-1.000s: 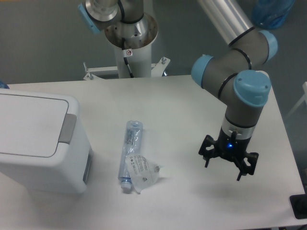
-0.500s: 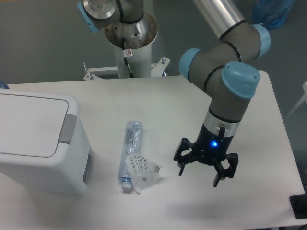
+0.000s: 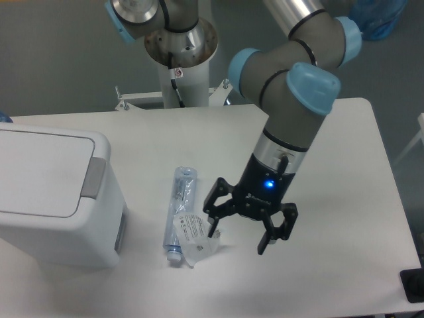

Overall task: Open the trash can
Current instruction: 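Move the open gripper over the table toward the trash can lid, then lift the trash can lid at its front edge with the gripper, then hold the gripper beside the opened trash can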

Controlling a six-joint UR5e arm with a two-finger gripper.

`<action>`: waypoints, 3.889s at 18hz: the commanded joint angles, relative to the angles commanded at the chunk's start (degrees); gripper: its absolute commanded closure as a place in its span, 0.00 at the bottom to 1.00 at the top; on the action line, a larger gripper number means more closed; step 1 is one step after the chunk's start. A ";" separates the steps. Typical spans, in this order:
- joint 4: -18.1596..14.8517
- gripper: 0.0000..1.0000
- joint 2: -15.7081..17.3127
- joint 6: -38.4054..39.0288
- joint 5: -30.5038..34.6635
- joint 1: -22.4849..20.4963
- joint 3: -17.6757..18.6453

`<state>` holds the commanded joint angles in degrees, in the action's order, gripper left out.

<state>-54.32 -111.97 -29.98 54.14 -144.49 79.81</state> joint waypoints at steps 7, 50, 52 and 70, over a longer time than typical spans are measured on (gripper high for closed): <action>0.17 0.00 1.14 0.00 -0.09 2.46 -0.35; 5.45 0.00 13.01 5.37 0.70 11.78 15.55; 5.45 0.00 12.83 5.37 0.70 11.78 15.55; 5.54 0.00 13.36 5.28 0.62 11.78 15.56</action>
<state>-48.78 -98.61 -24.70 54.76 -132.71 95.36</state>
